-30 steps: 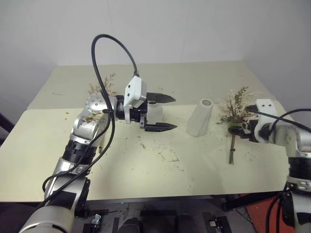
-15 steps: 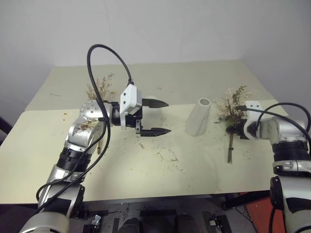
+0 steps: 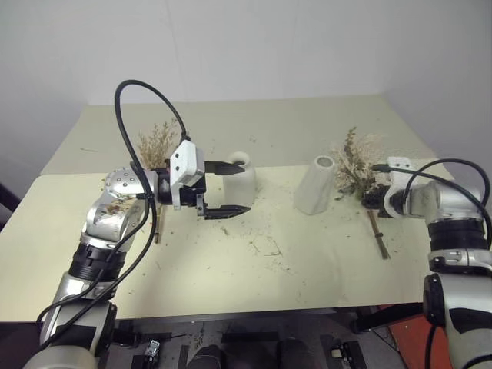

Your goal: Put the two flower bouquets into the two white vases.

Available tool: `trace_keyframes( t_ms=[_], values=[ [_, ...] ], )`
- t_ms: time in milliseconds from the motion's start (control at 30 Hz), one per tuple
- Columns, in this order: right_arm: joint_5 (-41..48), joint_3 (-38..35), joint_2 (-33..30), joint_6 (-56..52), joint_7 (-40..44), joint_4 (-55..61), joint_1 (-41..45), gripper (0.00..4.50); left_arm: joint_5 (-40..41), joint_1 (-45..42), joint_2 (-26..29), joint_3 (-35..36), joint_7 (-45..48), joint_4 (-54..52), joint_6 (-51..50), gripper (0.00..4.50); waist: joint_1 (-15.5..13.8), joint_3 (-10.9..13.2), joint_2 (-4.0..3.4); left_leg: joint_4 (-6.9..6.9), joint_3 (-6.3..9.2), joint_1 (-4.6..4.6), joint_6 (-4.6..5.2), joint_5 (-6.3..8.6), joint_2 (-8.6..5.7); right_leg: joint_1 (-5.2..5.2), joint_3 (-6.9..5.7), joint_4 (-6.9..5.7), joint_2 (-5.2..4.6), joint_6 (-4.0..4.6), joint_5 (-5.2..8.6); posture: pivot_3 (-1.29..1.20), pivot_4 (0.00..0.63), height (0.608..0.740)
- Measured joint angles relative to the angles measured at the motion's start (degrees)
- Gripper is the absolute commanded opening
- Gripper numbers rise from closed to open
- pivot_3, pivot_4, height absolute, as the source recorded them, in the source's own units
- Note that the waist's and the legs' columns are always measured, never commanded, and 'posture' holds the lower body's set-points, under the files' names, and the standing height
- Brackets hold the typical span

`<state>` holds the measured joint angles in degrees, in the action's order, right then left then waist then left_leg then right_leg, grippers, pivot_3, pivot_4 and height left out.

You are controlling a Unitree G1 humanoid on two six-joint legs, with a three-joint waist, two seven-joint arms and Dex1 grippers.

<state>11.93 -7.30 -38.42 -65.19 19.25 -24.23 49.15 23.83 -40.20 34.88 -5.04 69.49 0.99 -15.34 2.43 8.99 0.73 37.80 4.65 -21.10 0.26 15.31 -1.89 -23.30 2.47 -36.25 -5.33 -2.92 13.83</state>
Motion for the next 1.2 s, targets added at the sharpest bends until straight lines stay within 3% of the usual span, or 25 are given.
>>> trace_keyframes(
  t_ms=[233, 367, 533, 733, 1200],
  values=[
    [0.01, -11.98, 2.25, 18.22, -8.52, 23.24, -1.76, 0.18, 0.00, -0.27, 0.97, 0.39, 0.14, 0.31, 0.00, 4.50, 0.04, -0.05, -0.10, -0.01, 0.00, 0.01, -0.01, 0.00, 0.02, -0.03, 0.02, -0.04, 0.03, -0.02, -0.01, 0.00, 0.150, 0.740],
    [11.07, -21.37, 10.50, 21.85, -8.03, 30.47, 1.00, 0.18, 0.00, -0.43, 1.26, 0.45, 0.52, 1.23, 0.00, 4.50, 0.22, -0.07, -0.14, 0.00, -0.01, 0.10, -0.01, -0.01, 0.04, 0.00, 0.07, -0.01, 0.06, 0.01, -0.04, 0.00, 0.150, 0.740],
    [16.11, -20.94, 18.37, 32.94, -6.99, 36.88, 2.22, 0.18, -0.23, -0.47, 2.17, 0.58, 0.89, 2.23, 0.00, 4.50, 0.24, -0.10, -0.19, -0.01, 0.00, 0.10, -0.01, -0.01, 0.04, -0.04, 0.05, -0.33, 0.06, 0.01, -0.04, 0.00, 0.150, 0.740],
    [16.25, -16.60, 23.31, 42.13, -6.17, 33.57, 1.50, 0.18, -0.23, -0.40, 2.60, 0.82, 0.71, 2.16, -0.04, 4.50, 0.20, -0.11, -0.21, -0.01, 0.01, 0.13, -0.04, -0.03, 0.02, -0.07, 0.05, -0.42, 0.05, 0.02, -0.04, 0.00, 0.150, 0.740],
    [14.11, -11.44, 24.38, 47.29, -5.96, 28.17, -3.27, 0.18, 0.98, 1.08, 3.40, 3.26, -1.26, -0.67, -2.89, 4.50, 0.21, -0.11, -0.21, -0.02, 0.00, 0.09, -0.07, -0.04, 0.02, -0.18, 0.06, -0.46, 0.06, 0.02, -0.04, 0.00, 0.150, 0.740]
  ],
)
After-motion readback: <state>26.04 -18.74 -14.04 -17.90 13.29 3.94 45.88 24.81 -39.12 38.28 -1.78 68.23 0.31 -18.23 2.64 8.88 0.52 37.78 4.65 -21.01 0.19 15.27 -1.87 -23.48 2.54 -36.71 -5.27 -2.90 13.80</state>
